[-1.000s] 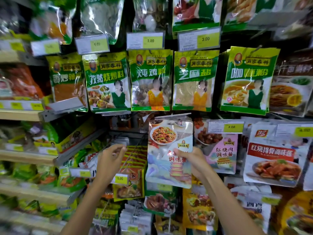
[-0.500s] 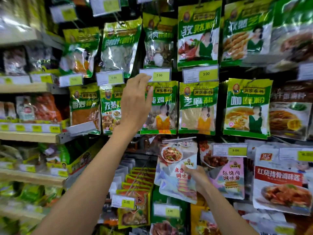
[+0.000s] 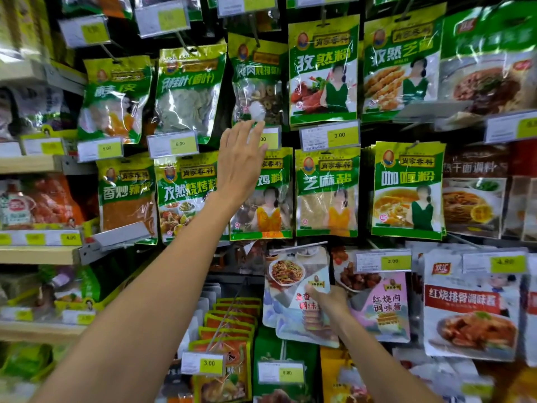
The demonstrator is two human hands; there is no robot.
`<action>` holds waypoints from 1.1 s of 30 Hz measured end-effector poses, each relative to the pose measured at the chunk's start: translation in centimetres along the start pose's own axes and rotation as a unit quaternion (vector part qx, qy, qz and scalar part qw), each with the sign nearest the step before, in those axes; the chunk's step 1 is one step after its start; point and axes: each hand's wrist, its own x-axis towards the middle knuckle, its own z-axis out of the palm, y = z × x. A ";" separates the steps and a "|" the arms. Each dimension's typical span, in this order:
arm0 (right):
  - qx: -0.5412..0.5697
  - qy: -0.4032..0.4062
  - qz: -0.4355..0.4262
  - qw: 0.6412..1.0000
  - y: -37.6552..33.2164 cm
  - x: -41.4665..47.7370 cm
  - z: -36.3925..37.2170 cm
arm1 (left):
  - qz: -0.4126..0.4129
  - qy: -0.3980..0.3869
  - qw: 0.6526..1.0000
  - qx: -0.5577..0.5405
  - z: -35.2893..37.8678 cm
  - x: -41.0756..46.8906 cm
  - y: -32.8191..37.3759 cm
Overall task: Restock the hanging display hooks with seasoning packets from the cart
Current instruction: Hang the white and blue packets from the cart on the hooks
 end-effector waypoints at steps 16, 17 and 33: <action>-0.103 0.062 0.005 0.993 -1.1 -2.1 0.2 | 0.011 0.020 0.998 -0.055 -1.7 -0.6 0.0; -0.098 0.060 -0.008 0.993 -0.8 -2.8 -0.2 | 0.014 0.030 0.997 -0.066 -1.9 -1.2 0.4; -0.015 0.226 -0.080 0.971 10.2 -19.8 -22.5 | -0.048 -0.264 0.787 -0.555 -1.6 -26.8 26.6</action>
